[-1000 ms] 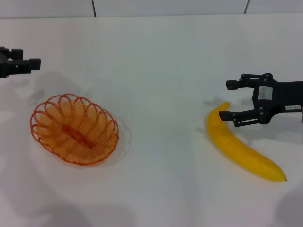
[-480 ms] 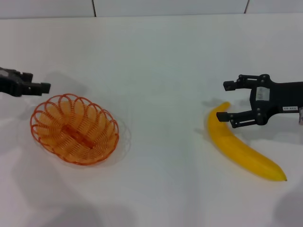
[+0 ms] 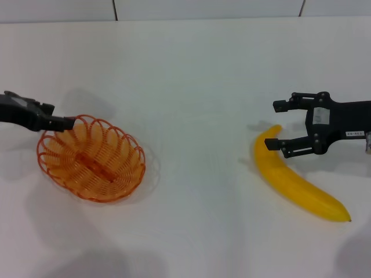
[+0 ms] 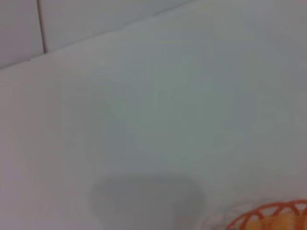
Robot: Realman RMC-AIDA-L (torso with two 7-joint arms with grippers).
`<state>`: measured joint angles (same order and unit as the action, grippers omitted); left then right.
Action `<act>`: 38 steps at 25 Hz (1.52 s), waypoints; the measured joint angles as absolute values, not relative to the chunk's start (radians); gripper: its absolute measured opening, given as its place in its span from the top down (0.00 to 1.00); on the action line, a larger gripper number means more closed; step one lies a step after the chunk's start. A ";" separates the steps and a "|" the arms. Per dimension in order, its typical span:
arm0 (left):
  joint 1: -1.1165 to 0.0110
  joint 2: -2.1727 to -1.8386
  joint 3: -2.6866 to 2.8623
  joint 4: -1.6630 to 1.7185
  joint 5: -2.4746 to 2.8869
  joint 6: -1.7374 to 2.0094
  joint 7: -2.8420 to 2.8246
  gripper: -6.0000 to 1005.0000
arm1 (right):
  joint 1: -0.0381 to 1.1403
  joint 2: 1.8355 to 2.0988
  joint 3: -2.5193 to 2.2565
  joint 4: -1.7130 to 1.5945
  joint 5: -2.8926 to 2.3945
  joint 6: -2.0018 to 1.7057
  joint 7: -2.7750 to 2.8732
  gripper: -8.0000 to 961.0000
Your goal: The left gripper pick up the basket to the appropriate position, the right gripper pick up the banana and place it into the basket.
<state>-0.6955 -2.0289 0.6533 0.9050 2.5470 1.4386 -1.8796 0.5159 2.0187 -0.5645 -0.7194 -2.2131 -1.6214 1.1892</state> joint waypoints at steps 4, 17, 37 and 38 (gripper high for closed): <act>-0.698 -2.030 0.656 0.878 2.576 1.428 -1.884 0.33 | 0.516 2.019 -0.565 -0.719 -2.213 -1.621 1.189 0.06; -0.712 -2.029 0.706 0.807 2.599 1.353 -1.885 0.33 | 0.515 2.021 -0.566 -0.718 -2.215 -1.600 1.187 0.06; -0.712 -2.029 0.707 0.788 2.611 1.340 -1.885 0.33 | 0.516 2.022 -0.566 -0.718 -2.213 -1.600 1.194 0.06; -0.712 -2.029 0.707 0.788 2.611 1.340 -1.885 0.33 | 0.517 2.022 -0.566 -0.718 -2.212 -1.600 1.194 0.06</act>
<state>-0.7117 -2.0295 0.7072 0.7885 2.6109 1.3403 -1.8853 0.5165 2.0218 -0.5660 -0.7179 -2.2122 -1.5999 1.1943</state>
